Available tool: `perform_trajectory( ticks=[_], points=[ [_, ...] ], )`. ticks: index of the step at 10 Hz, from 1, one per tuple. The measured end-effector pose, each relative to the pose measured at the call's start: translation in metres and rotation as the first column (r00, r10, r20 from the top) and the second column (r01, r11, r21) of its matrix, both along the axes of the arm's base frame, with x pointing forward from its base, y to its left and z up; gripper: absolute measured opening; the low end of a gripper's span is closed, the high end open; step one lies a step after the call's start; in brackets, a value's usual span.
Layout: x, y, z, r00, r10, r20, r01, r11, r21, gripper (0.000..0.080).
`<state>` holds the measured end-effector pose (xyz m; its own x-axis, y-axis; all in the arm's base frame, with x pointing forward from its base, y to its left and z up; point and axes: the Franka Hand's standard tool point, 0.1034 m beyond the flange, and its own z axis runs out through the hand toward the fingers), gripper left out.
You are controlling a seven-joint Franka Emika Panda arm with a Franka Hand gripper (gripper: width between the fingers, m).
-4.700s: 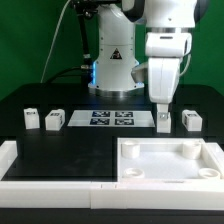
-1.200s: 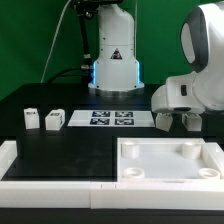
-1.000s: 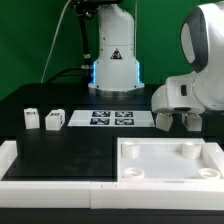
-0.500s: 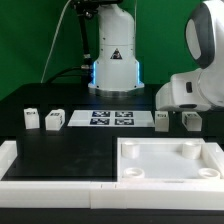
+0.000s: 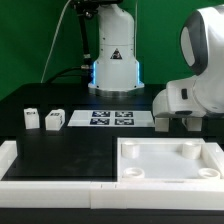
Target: Assemble one leg
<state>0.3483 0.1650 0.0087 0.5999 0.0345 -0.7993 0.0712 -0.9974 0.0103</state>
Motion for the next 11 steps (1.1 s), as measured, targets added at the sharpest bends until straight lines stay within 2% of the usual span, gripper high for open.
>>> perform_trajectory(
  ticks=[2, 4, 5, 6, 10, 11],
  points=[
    [-0.0007, -0.0004, -0.0002, 1.000, -0.003, -0.001, 0.003, 1.000, -0.005, 0.0649],
    [-0.0008, -0.0004, -0.0004, 1.000, -0.003, -0.002, 0.003, 1.000, -0.005, 0.0392],
    [-0.0009, -0.0004, -0.0004, 1.000, -0.003, -0.002, 0.003, 1.000, -0.005, 0.0392],
    [-0.0009, -0.0004, -0.0004, 1.000, -0.003, -0.002, 0.003, 1.000, -0.005, 0.0286],
    [-0.0009, -0.0005, -0.0004, 1.000, -0.003, -0.002, 0.003, 1.000, -0.005, 0.0287],
    [0.0002, -0.0011, 0.0040, 1.000, 0.002, -0.009, -0.002, 1.000, -0.007, 0.0287]
  ],
)
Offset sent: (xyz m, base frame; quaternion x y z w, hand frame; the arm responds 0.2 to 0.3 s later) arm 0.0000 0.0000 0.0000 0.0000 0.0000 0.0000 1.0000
